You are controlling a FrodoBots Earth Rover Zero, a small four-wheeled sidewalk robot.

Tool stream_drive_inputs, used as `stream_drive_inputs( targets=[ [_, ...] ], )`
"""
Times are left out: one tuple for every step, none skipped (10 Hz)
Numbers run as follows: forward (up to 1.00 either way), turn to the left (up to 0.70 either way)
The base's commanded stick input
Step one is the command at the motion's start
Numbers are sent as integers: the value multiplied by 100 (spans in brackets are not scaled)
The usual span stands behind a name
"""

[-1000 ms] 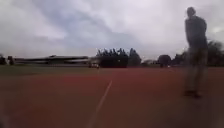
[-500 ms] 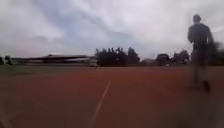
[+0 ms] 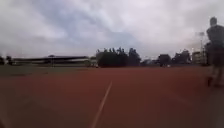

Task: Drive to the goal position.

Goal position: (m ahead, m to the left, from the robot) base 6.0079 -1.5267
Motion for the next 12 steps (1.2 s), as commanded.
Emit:
stream_drive_inputs(
  targets=[
    [70, 0],
    [70, 0],
    [70, 0],
    [70, 0],
    [70, 0],
    [70, -35],
    [70, -35],
    [70, -35],
    [70, -35],
    [70, -35],
    [70, -35],
    [70, -32]
  ],
)
